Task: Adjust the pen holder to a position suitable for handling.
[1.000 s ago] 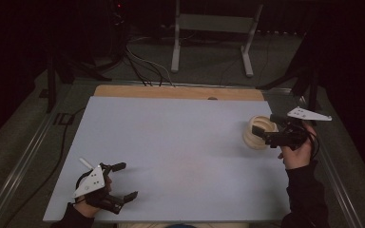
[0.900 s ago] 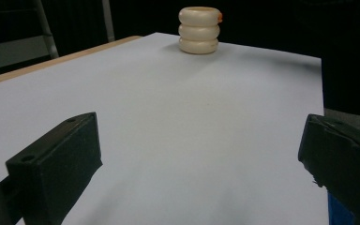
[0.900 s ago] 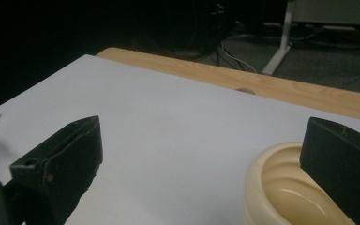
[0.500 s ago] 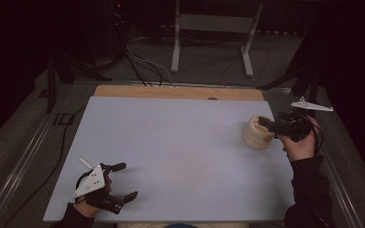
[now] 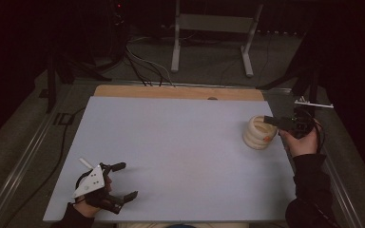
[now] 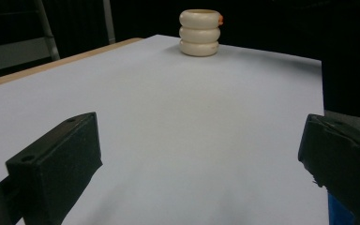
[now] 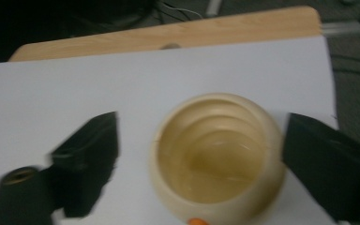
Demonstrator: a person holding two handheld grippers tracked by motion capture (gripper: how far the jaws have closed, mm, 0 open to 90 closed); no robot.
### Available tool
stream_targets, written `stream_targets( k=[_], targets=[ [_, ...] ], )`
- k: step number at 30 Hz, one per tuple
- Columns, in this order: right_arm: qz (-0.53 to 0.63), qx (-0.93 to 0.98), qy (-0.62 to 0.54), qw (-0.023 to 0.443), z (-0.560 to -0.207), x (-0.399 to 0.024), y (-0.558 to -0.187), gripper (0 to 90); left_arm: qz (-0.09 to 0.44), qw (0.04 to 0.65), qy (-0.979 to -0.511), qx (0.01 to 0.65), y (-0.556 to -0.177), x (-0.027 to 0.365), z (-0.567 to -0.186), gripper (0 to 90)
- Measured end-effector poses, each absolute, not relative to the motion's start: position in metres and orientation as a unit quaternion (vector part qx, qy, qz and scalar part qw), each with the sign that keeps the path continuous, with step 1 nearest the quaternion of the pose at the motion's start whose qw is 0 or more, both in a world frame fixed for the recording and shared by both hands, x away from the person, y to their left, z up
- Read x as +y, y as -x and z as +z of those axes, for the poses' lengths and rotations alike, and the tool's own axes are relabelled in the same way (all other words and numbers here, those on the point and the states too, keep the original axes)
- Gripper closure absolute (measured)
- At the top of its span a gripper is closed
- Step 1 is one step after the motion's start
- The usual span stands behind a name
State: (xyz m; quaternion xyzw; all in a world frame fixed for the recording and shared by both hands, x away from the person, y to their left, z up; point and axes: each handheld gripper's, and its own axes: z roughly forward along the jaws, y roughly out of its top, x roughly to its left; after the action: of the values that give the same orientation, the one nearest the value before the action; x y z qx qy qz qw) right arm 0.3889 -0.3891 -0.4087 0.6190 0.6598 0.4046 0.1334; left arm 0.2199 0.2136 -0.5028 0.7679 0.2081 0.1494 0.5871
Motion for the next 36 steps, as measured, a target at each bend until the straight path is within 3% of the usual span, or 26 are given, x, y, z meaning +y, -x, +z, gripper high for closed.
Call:
stream_targets(
  k=[8, 15, 36],
  targets=[
    [0.354, 0.653, -0.654, 0.142, -0.413, -0.391, -0.396, 29.1, 0.15, 0.587, -0.768, 0.208, -0.22, 0.213, -0.503, 0.1],
    [0.303, 0.659, -0.674, 0.14, -0.421, -0.391, -0.405, 48.0, 0.149, 0.588, -0.767, 0.209, -0.22, 0.214, -0.503, 0.1],
    [0.223, 0.668, -0.697, 0.137, -0.433, -0.384, -0.42, 73.3, 0.15, 0.587, -0.768, 0.208, -0.22, 0.214, -0.503, 0.1]
  ],
)
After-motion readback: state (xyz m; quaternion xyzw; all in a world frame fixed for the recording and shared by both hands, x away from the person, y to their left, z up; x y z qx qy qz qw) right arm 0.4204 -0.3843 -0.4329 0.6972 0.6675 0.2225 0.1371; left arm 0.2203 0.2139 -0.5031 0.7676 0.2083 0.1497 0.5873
